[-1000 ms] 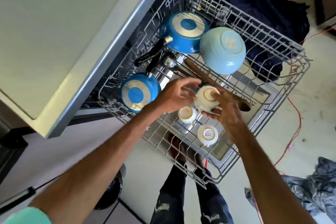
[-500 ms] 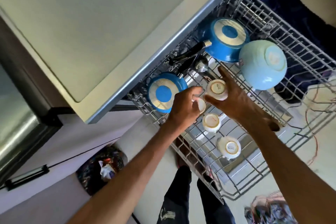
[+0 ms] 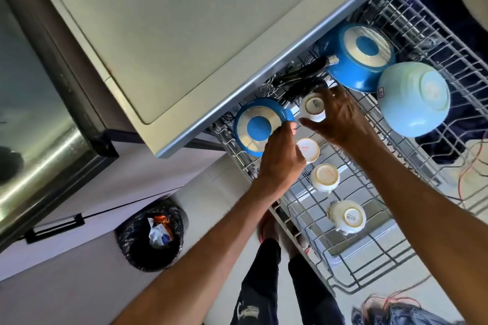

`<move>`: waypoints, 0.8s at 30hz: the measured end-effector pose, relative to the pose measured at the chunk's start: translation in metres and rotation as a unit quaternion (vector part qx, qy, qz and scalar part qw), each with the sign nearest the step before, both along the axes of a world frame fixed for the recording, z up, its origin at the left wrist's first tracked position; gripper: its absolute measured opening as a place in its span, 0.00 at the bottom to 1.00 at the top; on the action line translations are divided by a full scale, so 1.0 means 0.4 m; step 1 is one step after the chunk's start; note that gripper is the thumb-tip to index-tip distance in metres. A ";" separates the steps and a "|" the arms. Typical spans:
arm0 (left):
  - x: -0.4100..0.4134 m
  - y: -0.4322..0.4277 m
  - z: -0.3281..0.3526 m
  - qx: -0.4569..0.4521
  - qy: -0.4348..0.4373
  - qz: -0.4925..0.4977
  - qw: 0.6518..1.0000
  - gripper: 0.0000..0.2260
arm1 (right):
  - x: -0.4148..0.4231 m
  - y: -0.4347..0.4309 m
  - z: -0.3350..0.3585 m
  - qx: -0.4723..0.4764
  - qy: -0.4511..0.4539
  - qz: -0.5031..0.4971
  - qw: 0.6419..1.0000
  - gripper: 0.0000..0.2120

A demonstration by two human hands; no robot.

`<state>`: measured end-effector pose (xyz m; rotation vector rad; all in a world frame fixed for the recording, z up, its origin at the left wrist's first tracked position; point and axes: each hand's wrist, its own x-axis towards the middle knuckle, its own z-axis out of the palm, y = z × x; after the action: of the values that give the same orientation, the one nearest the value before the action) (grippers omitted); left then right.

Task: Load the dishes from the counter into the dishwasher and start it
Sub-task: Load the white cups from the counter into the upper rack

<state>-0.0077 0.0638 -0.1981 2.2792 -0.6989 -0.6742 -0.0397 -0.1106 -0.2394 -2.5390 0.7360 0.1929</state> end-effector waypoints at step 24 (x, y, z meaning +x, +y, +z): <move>-0.069 0.224 0.451 0.054 0.025 0.044 0.997 0.14 | -0.344 0.238 0.434 0.147 -0.152 -0.163 0.964 0.30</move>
<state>-0.0353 0.1534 -0.0178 2.3675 -0.5461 -0.7399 -0.1774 -0.0155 -0.0657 -2.0677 0.9098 -0.1839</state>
